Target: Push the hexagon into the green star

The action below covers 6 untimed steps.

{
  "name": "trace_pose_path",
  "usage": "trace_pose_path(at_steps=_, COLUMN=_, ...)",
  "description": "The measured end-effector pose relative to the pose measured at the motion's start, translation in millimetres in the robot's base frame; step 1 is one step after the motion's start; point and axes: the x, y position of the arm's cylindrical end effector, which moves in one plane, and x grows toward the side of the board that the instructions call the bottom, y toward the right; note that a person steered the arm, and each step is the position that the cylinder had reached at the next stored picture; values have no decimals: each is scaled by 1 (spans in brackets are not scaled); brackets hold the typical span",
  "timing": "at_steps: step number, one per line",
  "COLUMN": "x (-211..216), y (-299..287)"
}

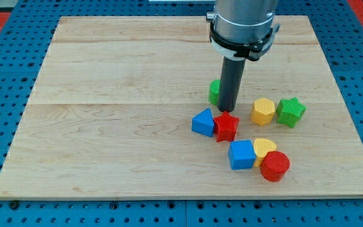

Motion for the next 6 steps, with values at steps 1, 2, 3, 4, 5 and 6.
trace_pose_path(at_steps=1, x=8, y=67)
trace_pose_path(at_steps=2, x=37, y=80)
trace_pose_path(at_steps=3, x=40, y=44)
trace_pose_path(at_steps=4, x=41, y=15)
trace_pose_path(at_steps=5, x=51, y=-12)
trace_pose_path(at_steps=6, x=53, y=-59)
